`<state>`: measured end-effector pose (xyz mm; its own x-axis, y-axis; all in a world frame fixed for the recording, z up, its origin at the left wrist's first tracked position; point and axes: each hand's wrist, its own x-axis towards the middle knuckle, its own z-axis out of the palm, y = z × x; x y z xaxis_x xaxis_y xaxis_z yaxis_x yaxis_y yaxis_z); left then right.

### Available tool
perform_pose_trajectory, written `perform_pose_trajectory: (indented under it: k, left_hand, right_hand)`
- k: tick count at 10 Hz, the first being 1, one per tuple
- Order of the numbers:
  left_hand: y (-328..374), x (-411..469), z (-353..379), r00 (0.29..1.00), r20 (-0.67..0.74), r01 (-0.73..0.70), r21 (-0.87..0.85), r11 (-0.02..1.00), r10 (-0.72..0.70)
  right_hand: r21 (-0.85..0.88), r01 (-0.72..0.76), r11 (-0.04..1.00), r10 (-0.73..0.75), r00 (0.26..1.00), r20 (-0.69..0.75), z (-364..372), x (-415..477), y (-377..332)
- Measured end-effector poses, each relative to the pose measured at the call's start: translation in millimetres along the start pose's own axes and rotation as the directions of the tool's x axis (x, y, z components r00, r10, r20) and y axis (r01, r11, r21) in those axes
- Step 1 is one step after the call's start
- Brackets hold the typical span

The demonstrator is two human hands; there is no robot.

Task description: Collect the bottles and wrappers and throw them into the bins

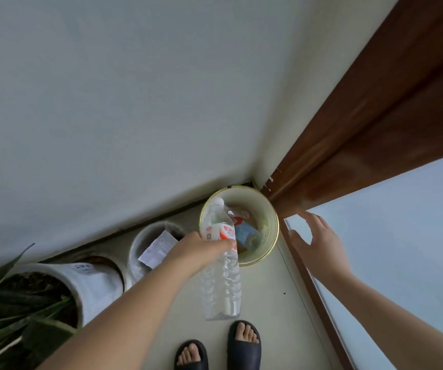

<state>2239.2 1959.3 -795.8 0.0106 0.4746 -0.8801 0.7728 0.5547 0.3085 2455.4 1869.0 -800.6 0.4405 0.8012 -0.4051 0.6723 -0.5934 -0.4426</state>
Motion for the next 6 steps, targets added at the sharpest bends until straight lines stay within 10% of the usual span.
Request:
perform_pose_trajectory:
  k: [6]
  left_hand:
    - [5,-20,-42,0.85,-0.328,-0.308,0.325,0.894,0.412]
  right_hand:
    - [0.108,0.075,0.991,-0.066,0.994,-0.085,-25,-28,-8]
